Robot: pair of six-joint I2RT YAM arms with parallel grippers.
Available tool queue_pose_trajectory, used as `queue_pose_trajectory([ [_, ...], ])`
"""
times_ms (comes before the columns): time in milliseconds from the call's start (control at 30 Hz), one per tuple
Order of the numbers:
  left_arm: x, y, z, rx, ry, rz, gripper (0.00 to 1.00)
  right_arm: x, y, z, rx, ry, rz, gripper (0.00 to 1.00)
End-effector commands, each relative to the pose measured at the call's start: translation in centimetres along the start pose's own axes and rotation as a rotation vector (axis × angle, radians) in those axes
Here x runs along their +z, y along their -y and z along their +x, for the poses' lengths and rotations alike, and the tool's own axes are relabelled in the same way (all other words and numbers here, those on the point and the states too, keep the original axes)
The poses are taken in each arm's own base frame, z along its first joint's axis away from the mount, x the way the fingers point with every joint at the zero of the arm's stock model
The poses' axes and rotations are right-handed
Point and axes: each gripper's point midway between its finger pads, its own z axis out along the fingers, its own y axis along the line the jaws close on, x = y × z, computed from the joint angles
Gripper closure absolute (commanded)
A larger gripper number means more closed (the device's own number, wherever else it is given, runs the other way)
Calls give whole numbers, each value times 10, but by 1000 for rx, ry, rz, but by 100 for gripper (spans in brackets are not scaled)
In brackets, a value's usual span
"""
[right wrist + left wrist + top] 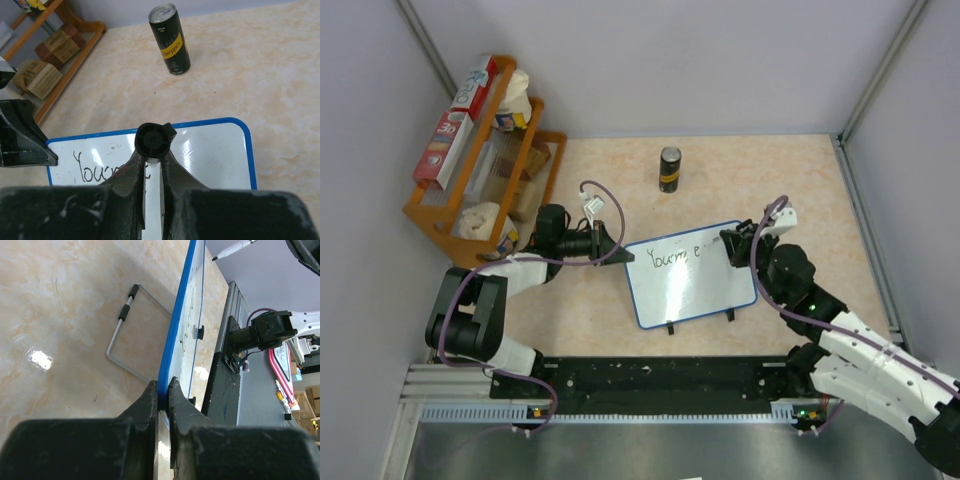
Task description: Write a sentence on the whiteboard
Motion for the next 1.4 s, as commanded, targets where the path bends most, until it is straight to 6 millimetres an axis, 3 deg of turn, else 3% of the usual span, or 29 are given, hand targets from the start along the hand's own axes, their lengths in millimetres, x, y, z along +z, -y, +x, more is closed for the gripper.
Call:
queue_pose_trajectory([
  [0,1,-31,21,18,-29,-119,100,4,-5,-26,18,65,18,100],
  [767,1,-31,21,18,-29,-119,100,17,-5,-11,28,39,19,100],
  [1367,1,-32,21,17,-30,-121,100,10,0,28,2,-82,-7,100],
])
